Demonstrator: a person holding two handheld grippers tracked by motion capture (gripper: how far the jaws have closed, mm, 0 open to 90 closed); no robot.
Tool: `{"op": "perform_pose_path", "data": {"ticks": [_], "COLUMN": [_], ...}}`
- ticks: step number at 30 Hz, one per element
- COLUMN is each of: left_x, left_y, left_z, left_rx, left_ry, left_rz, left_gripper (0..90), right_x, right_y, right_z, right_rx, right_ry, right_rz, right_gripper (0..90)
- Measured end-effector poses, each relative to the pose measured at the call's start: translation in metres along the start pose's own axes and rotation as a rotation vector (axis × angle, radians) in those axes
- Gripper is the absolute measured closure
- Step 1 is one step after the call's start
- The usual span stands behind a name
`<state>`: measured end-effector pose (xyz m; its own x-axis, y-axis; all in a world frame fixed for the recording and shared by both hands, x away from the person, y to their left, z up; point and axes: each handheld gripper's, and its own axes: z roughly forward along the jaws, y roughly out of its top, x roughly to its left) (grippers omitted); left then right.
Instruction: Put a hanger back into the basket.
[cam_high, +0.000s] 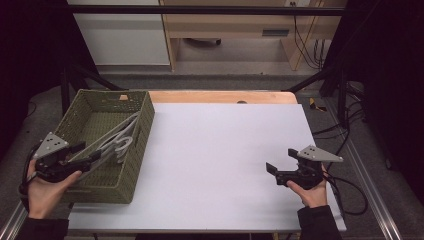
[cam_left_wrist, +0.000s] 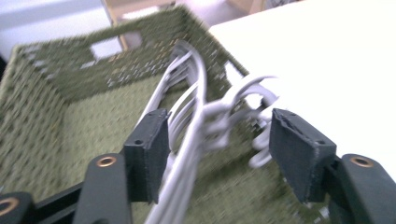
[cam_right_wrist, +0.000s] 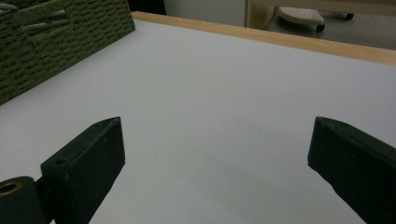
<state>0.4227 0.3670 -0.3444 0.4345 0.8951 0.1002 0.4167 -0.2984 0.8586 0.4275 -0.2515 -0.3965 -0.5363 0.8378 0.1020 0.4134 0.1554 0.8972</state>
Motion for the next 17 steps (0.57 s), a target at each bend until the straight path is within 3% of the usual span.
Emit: {"op": "perform_pose_path", "data": {"ticks": [2, 3, 6, 8, 9, 11, 14, 17], "left_x": [-0.007, -0.016, -0.024, -0.037, -0.037, -0.045, -0.061, -0.069], "left_y": [0.002, 0.003, 0.004, 0.004, 0.004, 0.001, -0.003, -0.006], "left_z": [-0.001, -0.001, -0.001, 0.001, 0.001, 0.004, 0.011, 0.016], "left_rx": [-0.034, -0.081, -0.122, -0.165, -0.165, -0.19, -0.205, -0.207], "left_ry": [-0.016, -0.038, -0.062, -0.091, -0.091, -0.132, -0.151, -0.163], "left_rz": [-0.002, -0.025, -0.037, -0.036, -0.036, -0.052, -0.047, -0.046], "left_gripper": [34.5, 34.5, 29.7, 25.7, 23.8, 20.9, 15.5, 14.4], "right_x": [0.0, 0.0, 0.0, -0.001, -0.001, -0.001, -0.003, -0.004], "right_y": [0.0, 0.0, 0.001, 0.001, 0.001, 0.001, 0.001, 0.001], "right_z": [-0.001, -0.001, -0.003, -0.005, -0.005, -0.007, -0.011, -0.011], "right_rx": [-0.01, -0.01, -0.03, -0.055, -0.055, -0.072, -0.097, -0.094], "right_ry": [-0.001, -0.001, 0.004, -0.001, -0.001, -0.004, -0.004, -0.003], "right_rz": [0.004, 0.004, 0.005, 0.008, 0.008, 0.011, 0.023, 0.025], "right_gripper": [4.2, 4.2, 4.1, 3.9, 3.9, 3.8, 3.6, 3.6]}}
